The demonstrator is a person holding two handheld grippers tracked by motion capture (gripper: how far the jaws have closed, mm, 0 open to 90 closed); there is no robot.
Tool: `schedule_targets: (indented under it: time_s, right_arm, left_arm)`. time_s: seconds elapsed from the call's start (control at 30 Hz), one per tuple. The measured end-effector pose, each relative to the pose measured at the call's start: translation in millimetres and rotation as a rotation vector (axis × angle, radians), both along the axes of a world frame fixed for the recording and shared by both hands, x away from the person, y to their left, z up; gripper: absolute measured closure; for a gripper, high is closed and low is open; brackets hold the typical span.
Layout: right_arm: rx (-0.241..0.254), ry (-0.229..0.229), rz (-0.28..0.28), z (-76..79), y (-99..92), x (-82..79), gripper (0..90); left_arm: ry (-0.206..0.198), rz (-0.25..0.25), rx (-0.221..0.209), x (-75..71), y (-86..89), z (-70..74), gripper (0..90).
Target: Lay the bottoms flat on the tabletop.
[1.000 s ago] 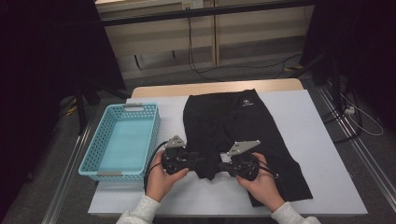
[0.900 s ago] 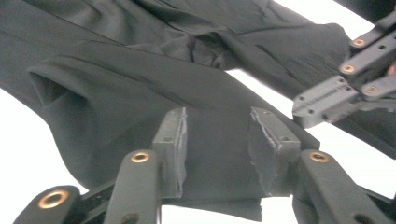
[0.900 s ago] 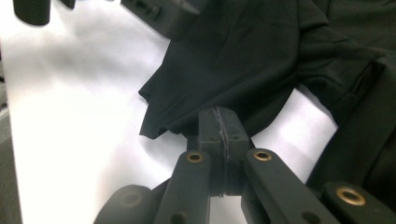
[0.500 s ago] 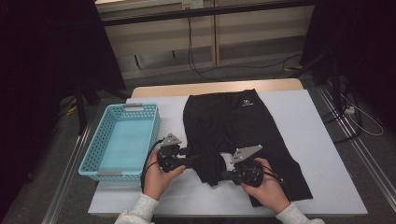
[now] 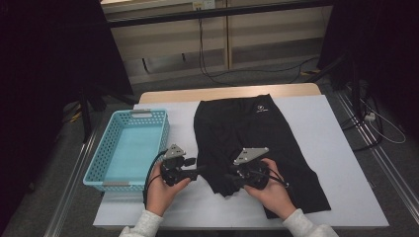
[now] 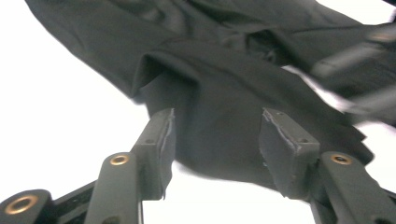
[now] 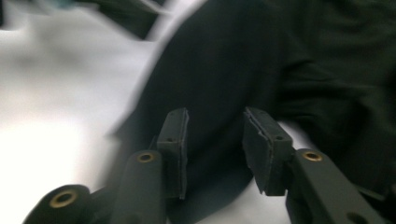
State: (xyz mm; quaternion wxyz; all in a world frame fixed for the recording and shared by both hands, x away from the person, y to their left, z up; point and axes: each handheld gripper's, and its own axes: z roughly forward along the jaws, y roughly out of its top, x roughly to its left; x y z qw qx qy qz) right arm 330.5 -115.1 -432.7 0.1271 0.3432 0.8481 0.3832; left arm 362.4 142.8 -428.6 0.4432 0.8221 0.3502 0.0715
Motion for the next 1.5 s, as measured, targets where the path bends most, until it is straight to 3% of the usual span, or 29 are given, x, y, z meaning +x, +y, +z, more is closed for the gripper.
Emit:
schedule_targets:
  time_s: [0.1, 0.17, 0.27, 0.3, 0.47, 0.57, 0.6, 0.67, 0.83, 0.9, 1.03, 1.07, 1.13, 1.3, 1.5]
  right_arm:
    - [-0.045, -0.026, -0.037, -5.7, 3.6, 8.8, 63.9]
    - [-0.108, -0.05, -0.047, -8.8, 8.0, 12.1, 65.3]
    - [-0.101, 0.009, 0.015, -16.4, 13.0, 13.9, 73.7]
    - [-0.084, 0.012, 0.027, -18.1, 14.1, 12.9, 79.1]
    - [-0.07, 0.011, 0.062, -14.5, 13.5, 10.6, 88.8]
    - [0.034, 0.025, 0.047, -4.6, 2.0, 11.6, 89.6]
    - [0.049, 0.023, 0.041, -1.7, -1.6, 11.8, 89.8]
    - [0.046, 0.013, 0.009, 3.0, -12.5, 13.5, 90.0]
    - [0.052, 0.038, -0.076, -3.2, -28.1, 21.0, 89.9]
    - [0.065, 0.05, -0.09, -5.2, -30.9, 23.6, 89.8]
    - [0.005, 0.024, -0.133, -6.9, -33.6, 24.9, 89.7]
    - [0.012, 0.031, -0.136, -7.2, -35.4, 25.8, 89.6]
    - [0.033, 0.05, -0.151, -9.0, -38.0, 26.7, 89.6]
    - [0.009, 0.065, -0.133, -13.8, -34.2, 25.0, 89.2]
    - [0.008, 0.057, -0.117, -12.4, -31.3, 22.5, 88.5]
  left_arm:
    - [0.0, -0.003, 0.005, -1.3, -1.0, -0.9, 40.7]
    - [0.004, -0.003, 0.009, -1.1, -0.8, -2.9, 38.4]
    - [0.014, -0.007, 0.009, -1.3, -0.9, -4.3, 34.5]
    - [0.013, -0.006, 0.004, -1.6, -1.5, -3.9, 33.3]
    - [0.007, -0.015, -0.006, -1.9, -3.1, -3.1, 29.7]
    - [-0.001, -0.013, -0.003, -1.5, -1.9, -1.7, 29.3]
    - [-0.006, -0.013, -0.001, -1.4, -1.5, -1.4, 29.1]
    - [-0.008, -0.012, 0.001, -0.8, -0.6, -1.9, 29.1]
    - [-0.003, -0.014, 0.012, -0.6, -0.1, -4.2, 29.3]
    - [-0.003, -0.018, 0.01, -1.1, -1.2, -4.3, 30.1]
    - [0.005, -0.037, 0.014, -2.5, -4.9, -6.9, 33.9]
    - [0.004, -0.043, 0.02, -2.9, -6.2, -7.6, 34.8]
    - [0.01, -0.065, 0.024, -4.0, -9.6, -9.5, 41.0]
    - [0.031, -0.109, 0.023, -6.3, -17.8, -13.2, 53.6]
    - [0.026, -0.105, 0.104, -6.4, -19.4, -19.1, 57.0]
